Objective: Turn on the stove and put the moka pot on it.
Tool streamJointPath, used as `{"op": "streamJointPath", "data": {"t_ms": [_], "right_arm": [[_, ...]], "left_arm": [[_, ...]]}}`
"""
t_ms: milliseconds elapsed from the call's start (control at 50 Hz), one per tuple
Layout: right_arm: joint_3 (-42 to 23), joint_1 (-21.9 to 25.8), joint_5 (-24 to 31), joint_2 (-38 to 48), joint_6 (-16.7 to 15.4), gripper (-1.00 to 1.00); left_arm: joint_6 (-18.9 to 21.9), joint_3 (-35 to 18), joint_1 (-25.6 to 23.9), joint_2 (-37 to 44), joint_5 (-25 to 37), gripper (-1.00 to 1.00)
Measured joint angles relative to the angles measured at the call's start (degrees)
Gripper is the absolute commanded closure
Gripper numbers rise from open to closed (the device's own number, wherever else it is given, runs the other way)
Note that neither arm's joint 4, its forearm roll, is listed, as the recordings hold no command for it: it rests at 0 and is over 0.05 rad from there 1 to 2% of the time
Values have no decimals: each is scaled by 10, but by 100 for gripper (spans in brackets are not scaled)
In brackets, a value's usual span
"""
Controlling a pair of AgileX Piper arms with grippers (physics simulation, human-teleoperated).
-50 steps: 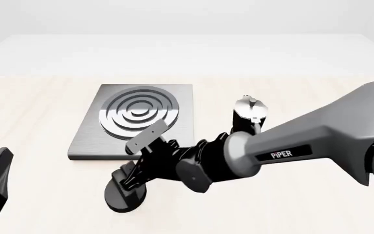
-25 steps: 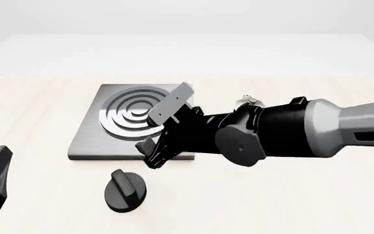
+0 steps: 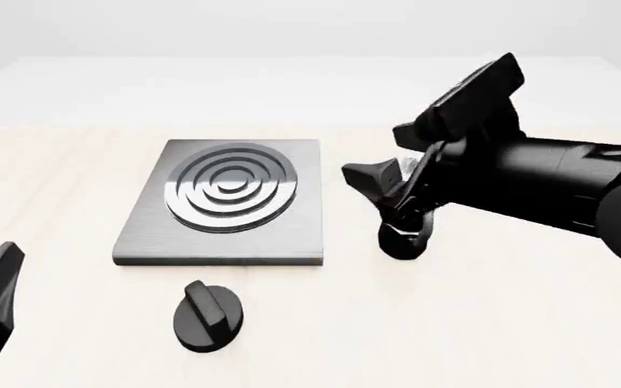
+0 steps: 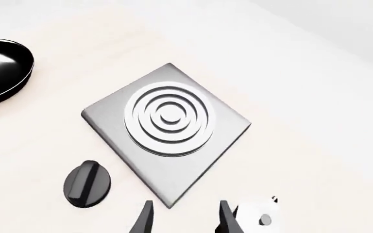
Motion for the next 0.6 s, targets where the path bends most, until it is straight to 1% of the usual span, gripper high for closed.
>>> {"op": "streamJointPath", "data": {"t_ms": [120,280,420,600], "right_arm": [[43,-43,1,-67,18,-100],[92,-99,-11,-122,43,-100],[132,-148,-26,-154,63,-100],[170,-191,-47,-167,78,-100]], "left_arm": [[0,2,-2,0,1,-100],[-1,3,-5,0,3,-100],[0,3,-5,0,4,-100],[2,4,-6,0,4,-100]]}}
